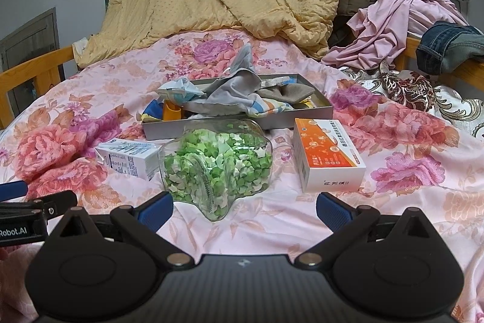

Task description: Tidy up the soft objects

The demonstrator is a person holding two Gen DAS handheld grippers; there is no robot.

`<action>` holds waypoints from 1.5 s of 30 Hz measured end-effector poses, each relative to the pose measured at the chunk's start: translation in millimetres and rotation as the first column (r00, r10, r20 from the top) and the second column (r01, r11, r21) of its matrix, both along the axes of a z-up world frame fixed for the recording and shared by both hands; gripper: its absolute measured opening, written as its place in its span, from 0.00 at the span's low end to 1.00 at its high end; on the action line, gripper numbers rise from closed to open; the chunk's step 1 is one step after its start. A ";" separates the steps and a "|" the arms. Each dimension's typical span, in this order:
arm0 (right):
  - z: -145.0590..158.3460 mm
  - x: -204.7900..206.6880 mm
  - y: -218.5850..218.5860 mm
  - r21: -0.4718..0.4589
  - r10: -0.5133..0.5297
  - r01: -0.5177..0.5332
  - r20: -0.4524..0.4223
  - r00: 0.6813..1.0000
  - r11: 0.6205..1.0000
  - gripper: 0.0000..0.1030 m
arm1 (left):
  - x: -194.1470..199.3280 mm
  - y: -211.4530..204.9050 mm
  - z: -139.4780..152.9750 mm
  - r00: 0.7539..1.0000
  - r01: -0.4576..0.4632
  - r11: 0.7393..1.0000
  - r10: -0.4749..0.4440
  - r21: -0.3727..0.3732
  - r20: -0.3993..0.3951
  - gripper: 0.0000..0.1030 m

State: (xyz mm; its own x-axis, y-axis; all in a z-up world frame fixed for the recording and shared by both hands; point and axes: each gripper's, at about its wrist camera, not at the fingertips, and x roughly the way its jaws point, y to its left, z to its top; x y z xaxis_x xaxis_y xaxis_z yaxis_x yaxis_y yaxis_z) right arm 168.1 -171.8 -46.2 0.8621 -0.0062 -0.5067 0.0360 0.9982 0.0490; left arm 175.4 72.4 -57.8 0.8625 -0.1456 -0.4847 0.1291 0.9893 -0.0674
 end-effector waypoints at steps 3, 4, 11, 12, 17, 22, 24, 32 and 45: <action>0.0 0.0 0.2 0.000 0.000 0.000 -0.001 1.000 1.000 1.00 | -0.3 0.0 0.0 1.000 -0.005 1.000 0.005 0.000 -0.002 0.99; 0.0 0.0 0.2 0.000 0.000 0.000 -0.001 1.000 1.000 1.00 | 0.1 0.5 -0.2 1.000 -0.006 1.000 0.006 -0.006 -0.005 0.99; -0.4 0.3 0.3 0.001 0.001 -0.001 -0.003 1.000 1.000 1.00 | 0.8 1.7 -1.2 1.000 -0.013 1.000 0.013 -0.013 -0.010 0.99; -0.4 0.3 0.4 0.001 0.001 -0.001 -0.003 1.000 1.000 1.00 | 0.7 1.7 -0.8 1.000 -0.015 1.000 0.015 -0.010 -0.006 0.99; -1.5 0.3 0.4 0.001 0.005 -0.005 -0.006 1.000 1.000 1.00 | 0.2 0.7 0.4 1.000 -0.011 1.000 0.011 -0.011 -0.001 0.99; -1.2 0.4 0.3 0.002 0.004 -0.004 -0.008 1.000 1.000 1.00 | -1.8 0.5 1.2 1.000 -0.001 1.000 0.001 -0.017 0.002 0.99; -1.4 0.5 0.3 0.003 0.004 -0.004 -0.009 1.000 1.000 1.00 | -2.3 -0.2 1.0 1.000 0.000 1.000 0.000 -0.012 0.000 0.99; -3.3 -0.2 1.0 0.005 0.004 -0.004 -0.013 1.000 1.000 1.00 | -3.9 -3.5 -0.2 1.000 0.014 1.000 -0.014 0.004 -0.005 0.99; -4.8 0.5 -1.9 0.013 0.000 0.000 -0.022 1.000 1.000 1.00 | -2.4 -1.7 -1.8 1.000 -0.001 1.000 0.001 0.014 -0.013 0.99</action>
